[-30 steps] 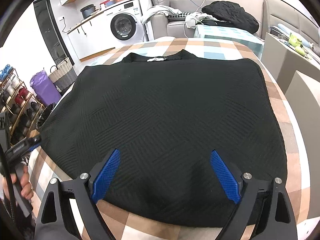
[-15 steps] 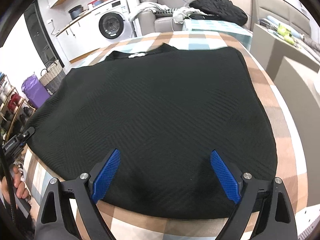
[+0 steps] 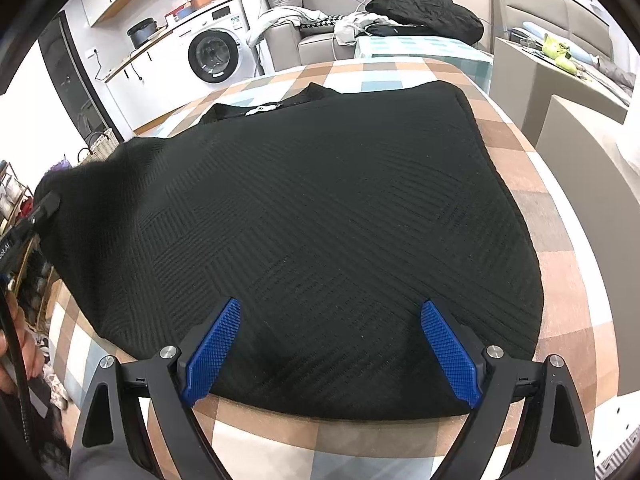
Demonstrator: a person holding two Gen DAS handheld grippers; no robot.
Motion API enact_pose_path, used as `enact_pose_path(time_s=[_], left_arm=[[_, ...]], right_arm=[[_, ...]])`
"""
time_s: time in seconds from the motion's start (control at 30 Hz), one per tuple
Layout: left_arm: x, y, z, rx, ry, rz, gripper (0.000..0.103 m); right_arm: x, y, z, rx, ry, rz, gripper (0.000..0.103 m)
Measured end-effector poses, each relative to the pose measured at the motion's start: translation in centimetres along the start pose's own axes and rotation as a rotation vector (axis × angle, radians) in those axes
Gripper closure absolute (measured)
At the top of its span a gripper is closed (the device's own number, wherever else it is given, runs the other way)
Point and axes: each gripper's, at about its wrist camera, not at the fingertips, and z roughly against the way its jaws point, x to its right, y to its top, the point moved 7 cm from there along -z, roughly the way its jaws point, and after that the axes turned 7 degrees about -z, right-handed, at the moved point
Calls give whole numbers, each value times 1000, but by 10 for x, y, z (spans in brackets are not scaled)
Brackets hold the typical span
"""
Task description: Fold small clothes
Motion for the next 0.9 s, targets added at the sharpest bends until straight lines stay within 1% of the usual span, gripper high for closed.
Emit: enact_pose_path(time_s=[0.07, 0.1, 0.17, 0.27, 0.3, 0.37, 0.4, 0.43, 0.5, 0.53, 0.6, 0.67, 0.77, 0.83, 0.9], left_arm=[[37, 5, -10, -15, -78, -72, 91], [52, 5, -15, -25, -104, -96, 91], [81, -4, -31, -85, -169, -134, 90], [110, -26, -49, -184, -214, -156, 89], [117, -35, -55, -216, -241, -158, 89], [126, -47, -57, -242, -284, -145, 84], [130, -51, -54, -243, -291, -147, 70], [131, -52, -51, -241, -297, -152, 49], [132, -50, -40, -212, -312, -157, 36], [130, -48, -34, -192, -320, -150, 34], [122, -46, -27, -180, -307, -141, 33], [105, -43, -20, -166, -278, -105, 32], [71, -43, -10, -157, -232, -21, 32], [44, -44, -9, -149, -174, 30, 31], [23, -47, -9, -154, -141, 73, 31]], right_arm=[[2, 1, -1, 0, 1, -9, 10], [3, 1, -2, -1, 4, -13, 10], [3, 4, -4, -2, 7, -18, 10], [7, 8, 1, 13, 2, -39, 10], [10, 10, 3, 19, 0, -56, 10], [15, 14, 9, 35, 17, -101, 10], [17, 16, 11, 41, 25, -119, 10], [18, 18, 12, 42, 33, -128, 10], [18, 20, 12, 40, 50, -143, 10], [16, 21, 11, 35, 59, -144, 10], [14, 25, 6, 24, 42, -143, 10], [11, 30, 4, 21, 49, -154, 10], [-2, 36, 6, 14, 132, -169, 10], [-15, 39, 8, 11, 198, -164, 10], [-29, 40, 7, -8, 269, -160, 10]])
